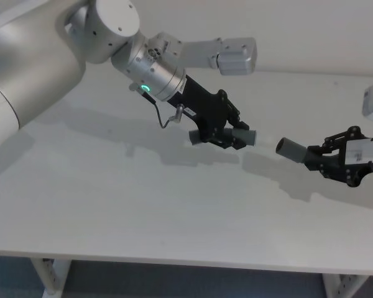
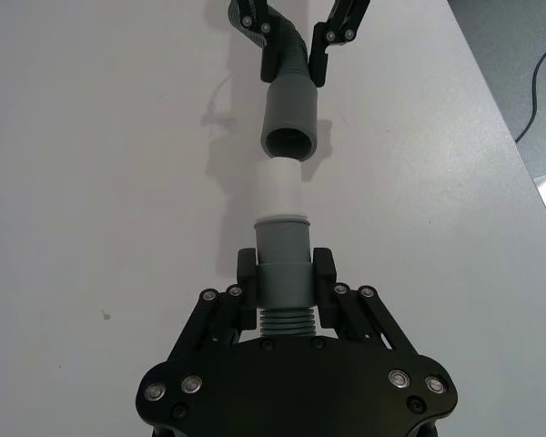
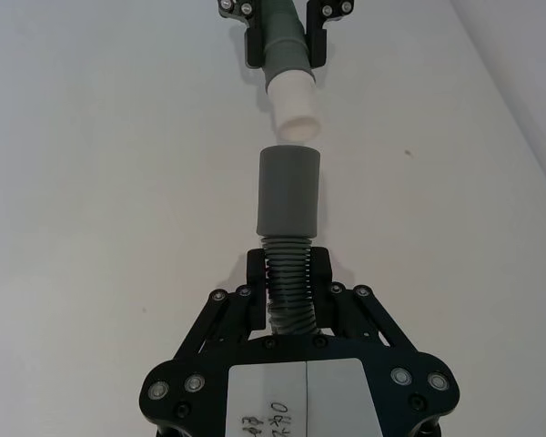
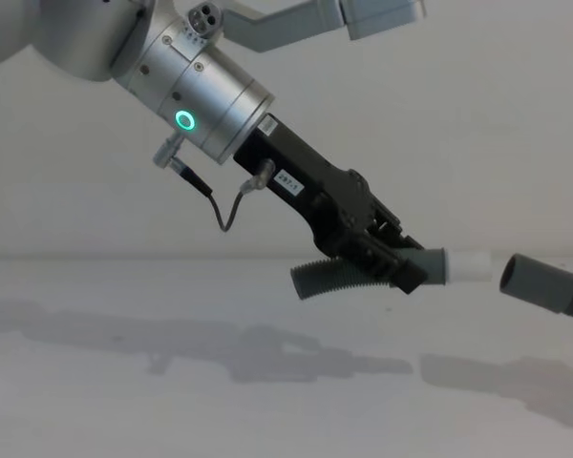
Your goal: Use both hands to pick up one end of the pipe from the table, align the ends, and insert them.
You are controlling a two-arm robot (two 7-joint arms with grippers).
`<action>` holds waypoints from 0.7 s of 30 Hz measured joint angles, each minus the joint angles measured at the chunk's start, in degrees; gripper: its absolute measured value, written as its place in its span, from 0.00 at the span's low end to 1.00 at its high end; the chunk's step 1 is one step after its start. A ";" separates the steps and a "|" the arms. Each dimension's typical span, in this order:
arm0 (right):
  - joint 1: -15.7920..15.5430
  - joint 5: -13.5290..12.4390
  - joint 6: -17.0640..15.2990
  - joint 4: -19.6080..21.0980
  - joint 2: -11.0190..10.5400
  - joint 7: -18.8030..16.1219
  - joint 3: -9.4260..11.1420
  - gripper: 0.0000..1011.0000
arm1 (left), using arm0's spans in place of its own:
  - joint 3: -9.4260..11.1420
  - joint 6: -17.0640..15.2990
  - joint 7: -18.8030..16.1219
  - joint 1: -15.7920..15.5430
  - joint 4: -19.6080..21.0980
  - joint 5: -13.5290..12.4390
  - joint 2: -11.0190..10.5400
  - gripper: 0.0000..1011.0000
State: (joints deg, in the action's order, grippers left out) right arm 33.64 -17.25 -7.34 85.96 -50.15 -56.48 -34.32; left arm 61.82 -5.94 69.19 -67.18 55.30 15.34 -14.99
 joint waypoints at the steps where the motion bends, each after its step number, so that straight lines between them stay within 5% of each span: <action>1: 0.00 0.00 0.00 0.00 0.00 0.00 0.00 0.27 | 0.00 0.07 0.03 -0.02 -0.09 0.01 0.07 0.34; 21: 1.44 0.48 0.37 -0.87 0.43 0.33 -1.40 0.27 | -0.12 1.62 1.14 -0.69 -2.93 -0.10 1.78 0.34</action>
State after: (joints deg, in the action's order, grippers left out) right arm 35.09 -16.77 -6.97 85.09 -49.71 -56.15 -35.72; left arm 61.69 -4.32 70.33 -67.87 52.37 15.24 -13.21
